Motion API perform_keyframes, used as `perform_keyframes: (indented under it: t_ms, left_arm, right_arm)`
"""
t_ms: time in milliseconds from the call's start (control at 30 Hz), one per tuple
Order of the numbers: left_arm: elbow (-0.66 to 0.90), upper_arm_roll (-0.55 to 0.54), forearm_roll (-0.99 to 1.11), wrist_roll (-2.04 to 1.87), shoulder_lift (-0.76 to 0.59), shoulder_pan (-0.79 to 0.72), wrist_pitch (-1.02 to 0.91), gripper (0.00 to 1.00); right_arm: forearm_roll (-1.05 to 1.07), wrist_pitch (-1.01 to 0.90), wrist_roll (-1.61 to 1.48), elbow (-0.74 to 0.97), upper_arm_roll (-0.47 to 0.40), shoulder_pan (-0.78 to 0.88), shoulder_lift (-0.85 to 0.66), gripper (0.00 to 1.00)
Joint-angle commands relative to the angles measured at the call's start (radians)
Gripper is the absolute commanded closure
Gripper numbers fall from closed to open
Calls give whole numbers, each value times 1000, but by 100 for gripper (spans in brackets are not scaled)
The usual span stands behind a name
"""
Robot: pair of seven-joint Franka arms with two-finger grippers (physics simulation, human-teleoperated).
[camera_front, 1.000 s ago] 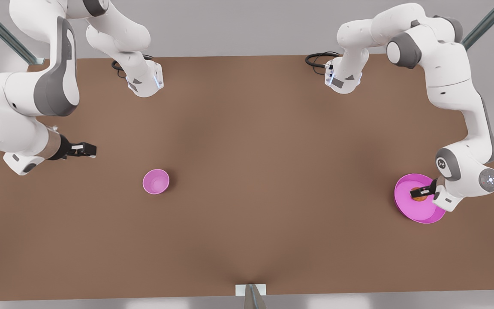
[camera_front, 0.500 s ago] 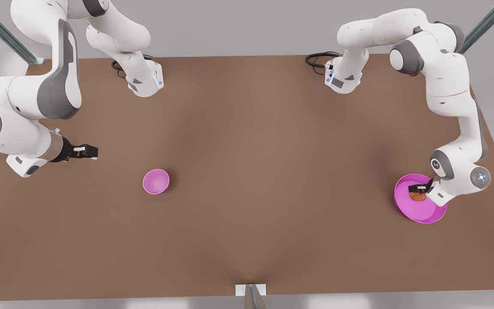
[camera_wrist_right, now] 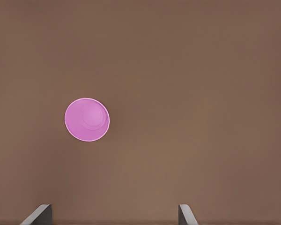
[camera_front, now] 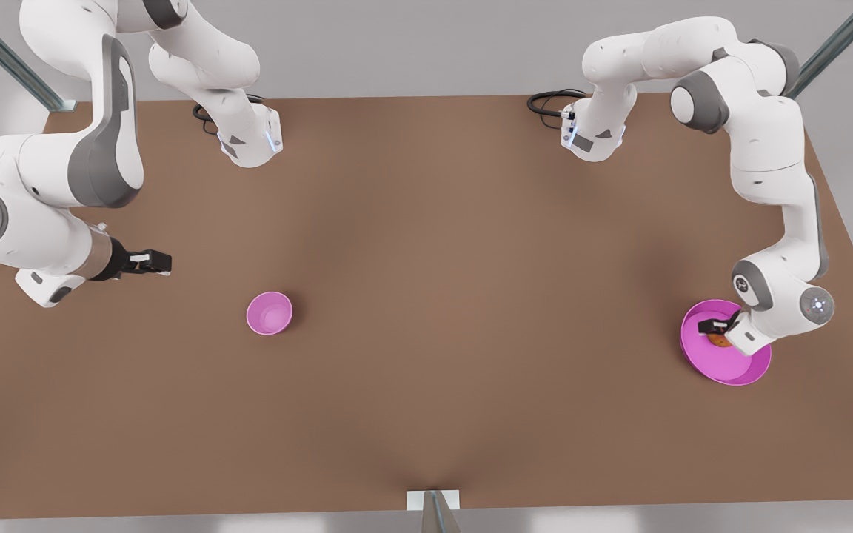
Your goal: Use the left arm to pick up the apple from the plate, transfer it to the gripper of the right arm, and then use the right arm to place it into the bowl
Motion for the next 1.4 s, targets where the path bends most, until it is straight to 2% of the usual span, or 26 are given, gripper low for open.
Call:
perform_keyframes:
  t_ms: [0,533,567,600,633,800,900,967,1033,1067,1100,1133,1167,1200,1233,1267,1367]
  left_arm:
    - [1,-1,2,39,0,-1,31,0]
    - [6,-7,1,39,14,7,54,0]
    - [6,-7,1,37,14,7,52,3]
    - [6,-9,7,16,14,7,52,21]
    - [6,-9,8,11,14,7,52,27]
    - [7,-9,10,16,9,7,51,35]
    - [7,-23,1,10,-63,4,-54,37]
    - [10,-82,-55,-91,-132,-18,-138,37]
    - [86,-130,-87,-266,-168,-142,-337,37]
    - [247,-170,-131,-412,-144,-206,-551,36]
    - [400,-250,-151,-493,-60,-225,-682,36]
    - [441,-337,-249,-613,-8,-226,-687,36]
    - [458,-467,-361,-725,67,-234,-623,36]
    - [512,-612,-447,-837,167,-246,-489,36]
    - [567,-707,-512,-941,233,-263,-397,36]
    - [610,-736,-518,-1006,256,-309,-308,36]
    - [705,-747,-614,-1010,315,-369,-204,36]
  right_arm:
    - [0,2,-6,0,0,0,-1,0]
    - [-3,12,-6,-11,3,6,-1,0]
    - [-3,14,-6,-12,3,6,-1,0]
    - [-1,15,-6,-12,3,8,-1,0]
    - [-1,15,-6,-12,3,9,-1,0]
    - [-1,17,-6,-17,6,12,-1,0]
    - [-1,17,-6,-15,9,12,-1,0]
    - [-14,17,-7,-15,11,18,0,0]
    - [6,18,-60,40,17,23,66,0]
    - [145,14,-244,155,25,23,205,0]
    - [310,11,-374,202,25,20,298,0]
    - [414,14,-502,238,26,21,364,0]
    - [505,20,-631,293,63,20,454,0]
    - [601,35,-766,383,98,17,569,0]
    - [657,81,-906,391,141,8,615,0]
    - [695,132,-1078,391,170,0,649,0]
    - [737,308,-1463,391,198,-6,681,0]
